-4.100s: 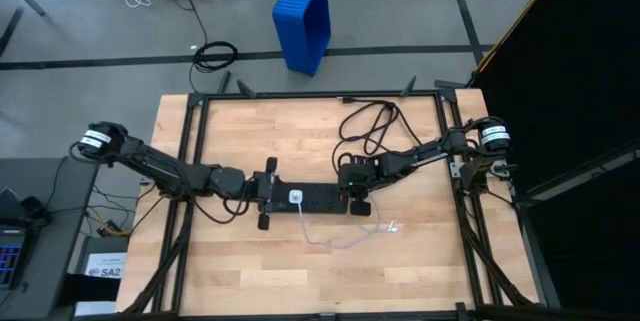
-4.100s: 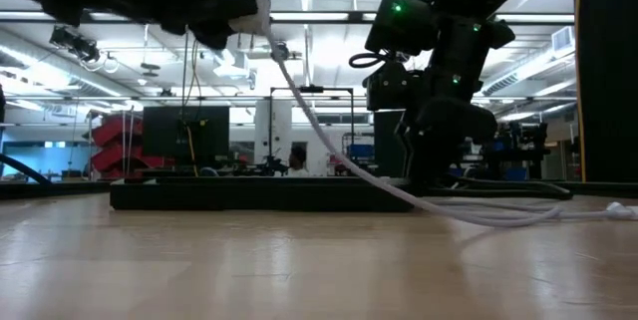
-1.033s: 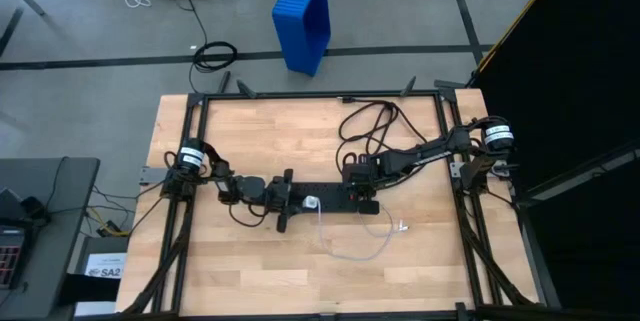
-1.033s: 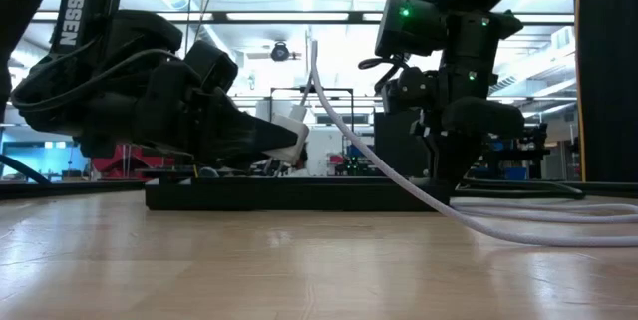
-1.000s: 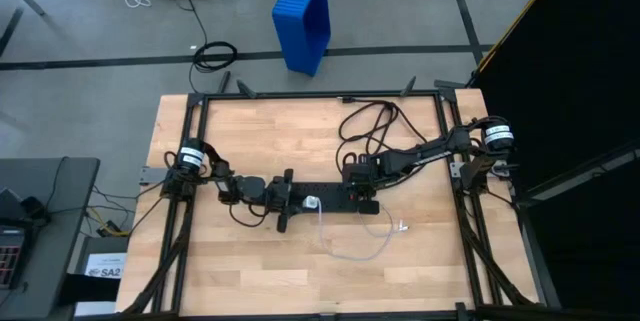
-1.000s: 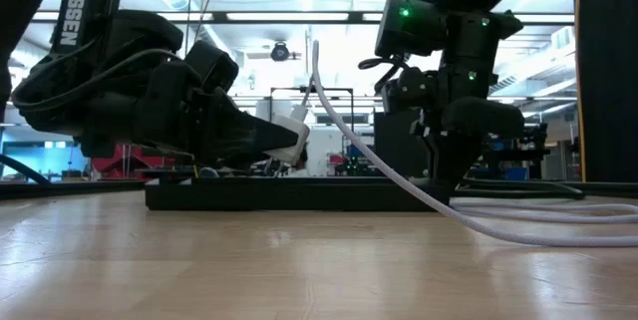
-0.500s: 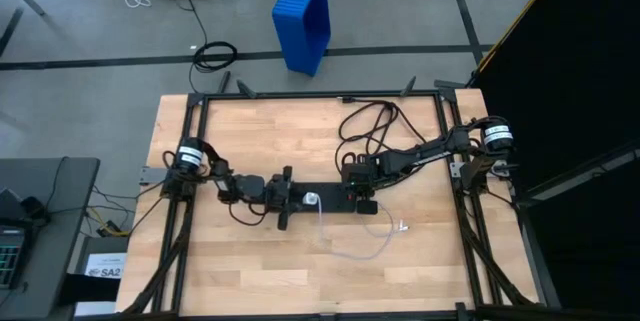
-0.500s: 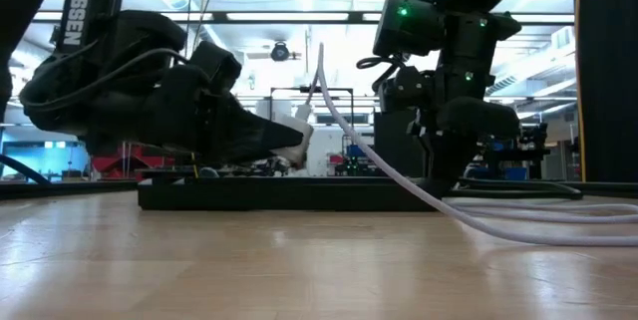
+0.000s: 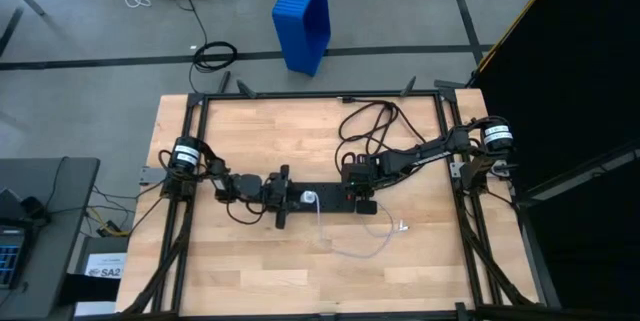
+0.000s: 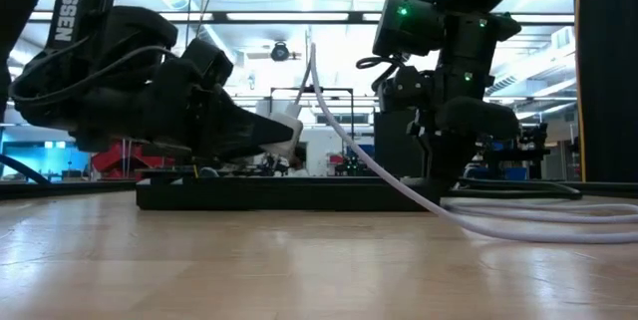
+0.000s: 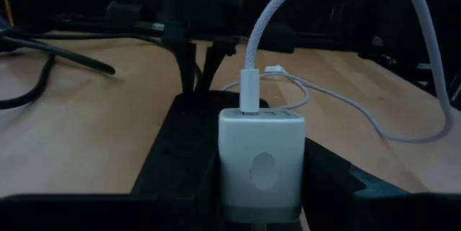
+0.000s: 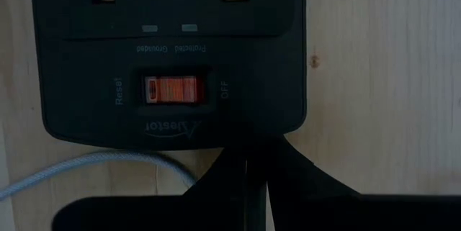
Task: Insert USB
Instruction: Insert the white charger adapter into the black outlet extension
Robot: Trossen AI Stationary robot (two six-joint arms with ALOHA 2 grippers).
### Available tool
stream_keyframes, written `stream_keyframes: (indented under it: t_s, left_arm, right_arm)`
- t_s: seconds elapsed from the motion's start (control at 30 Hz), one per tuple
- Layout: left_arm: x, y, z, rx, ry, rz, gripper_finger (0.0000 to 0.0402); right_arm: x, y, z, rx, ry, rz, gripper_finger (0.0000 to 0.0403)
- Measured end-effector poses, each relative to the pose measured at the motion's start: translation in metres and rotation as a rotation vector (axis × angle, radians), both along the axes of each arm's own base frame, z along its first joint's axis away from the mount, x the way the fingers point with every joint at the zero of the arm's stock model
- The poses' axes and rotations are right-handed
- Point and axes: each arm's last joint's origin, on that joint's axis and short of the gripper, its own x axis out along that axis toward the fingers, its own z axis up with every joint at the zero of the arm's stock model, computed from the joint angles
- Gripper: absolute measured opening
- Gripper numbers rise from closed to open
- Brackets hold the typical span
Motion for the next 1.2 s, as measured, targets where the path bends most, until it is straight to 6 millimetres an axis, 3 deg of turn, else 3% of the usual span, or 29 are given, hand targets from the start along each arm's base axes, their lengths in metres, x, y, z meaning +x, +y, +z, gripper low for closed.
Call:
stream_keyframes:
  t_s: [0.4, 0.83, 1.2]
  left_arm:
    - [0.002, -0.001, 0.000, -0.001, -0.005, -0.005, 0.0129]
    - [0.034, -0.006, 0.016, 0.056, -0.095, -0.062, 0.0129]
    - [0.034, -0.006, 0.015, 0.057, -0.082, -0.061, 0.0129]
  right_arm:
    - [-0.006, 0.002, 0.000, 0.006, 0.067, 0.000, 0.0001]
    - [-0.021, 0.005, -0.001, 0.006, 0.211, -0.038, 0.0001]
    - [-0.026, 0.005, 0.001, -0.002, 0.247, -0.023, 0.0001]
